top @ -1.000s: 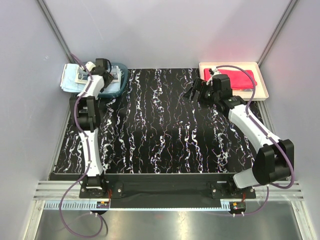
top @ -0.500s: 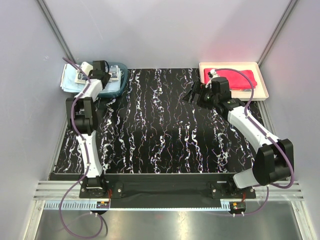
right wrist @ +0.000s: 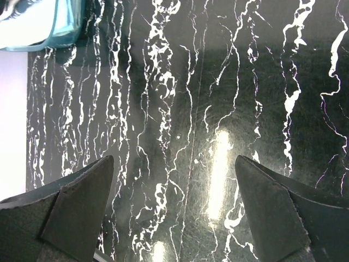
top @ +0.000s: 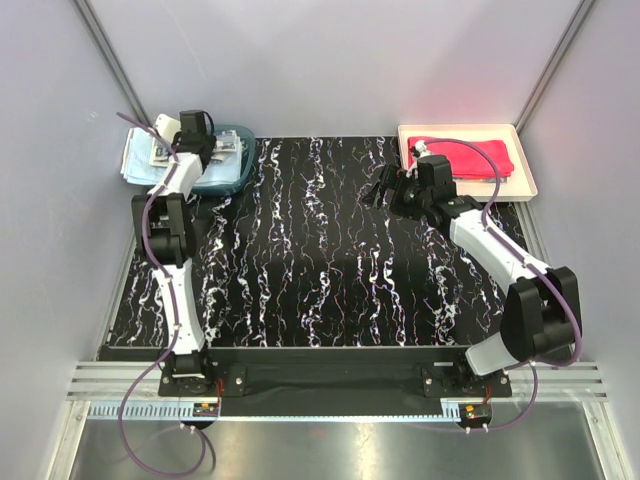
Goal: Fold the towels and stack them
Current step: Grab crumpled towel
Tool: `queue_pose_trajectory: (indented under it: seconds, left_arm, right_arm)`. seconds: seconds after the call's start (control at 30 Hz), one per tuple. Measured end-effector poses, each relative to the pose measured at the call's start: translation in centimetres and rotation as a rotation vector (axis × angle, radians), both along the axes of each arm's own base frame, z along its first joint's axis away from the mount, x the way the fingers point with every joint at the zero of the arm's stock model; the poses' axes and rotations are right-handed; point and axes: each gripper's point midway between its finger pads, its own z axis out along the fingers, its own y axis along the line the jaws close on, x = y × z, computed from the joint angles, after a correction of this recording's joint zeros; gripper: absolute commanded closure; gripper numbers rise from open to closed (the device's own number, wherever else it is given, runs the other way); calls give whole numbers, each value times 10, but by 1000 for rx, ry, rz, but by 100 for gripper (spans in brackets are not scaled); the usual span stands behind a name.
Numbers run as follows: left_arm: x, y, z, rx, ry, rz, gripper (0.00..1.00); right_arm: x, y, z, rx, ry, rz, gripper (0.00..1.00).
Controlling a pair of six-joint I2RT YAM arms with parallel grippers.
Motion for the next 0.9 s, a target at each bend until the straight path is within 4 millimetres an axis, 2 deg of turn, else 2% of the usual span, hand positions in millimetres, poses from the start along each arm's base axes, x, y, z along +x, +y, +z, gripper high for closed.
queue_pose_trajectory:
  seconds: [0.1, 0.17, 0.3, 0.47, 0.67, 0.83, 0.9]
  left_arm:
    - [3, 1, -7, -12, -2, -3, 70]
    - [4, 0, -15, -22, 6, -9, 61]
    - [4, -2, -23, -42, 15, -14, 57]
    - [6, -2, -24, -49, 1, -18, 57]
    - [-1, -3, -43, -71, 3, -8, 58]
    - [-8, -3, -37, -85, -10, 2, 59]
    - [-9, -3, -36, -87, -11, 2, 63]
  right_arm:
    - [1, 0, -5, -4, 12, 0, 0]
    - [1, 0, -6, -4, 13, 0, 0]
    - [1, 1, -6, -3, 13, 3, 0]
    - [1, 2, -6, 2, 12, 9, 0]
    - [1, 3, -9, 3, 20, 14, 0]
    - [1, 4, -10, 2, 24, 14, 0]
    - [1, 4, -11, 2, 25, 14, 0]
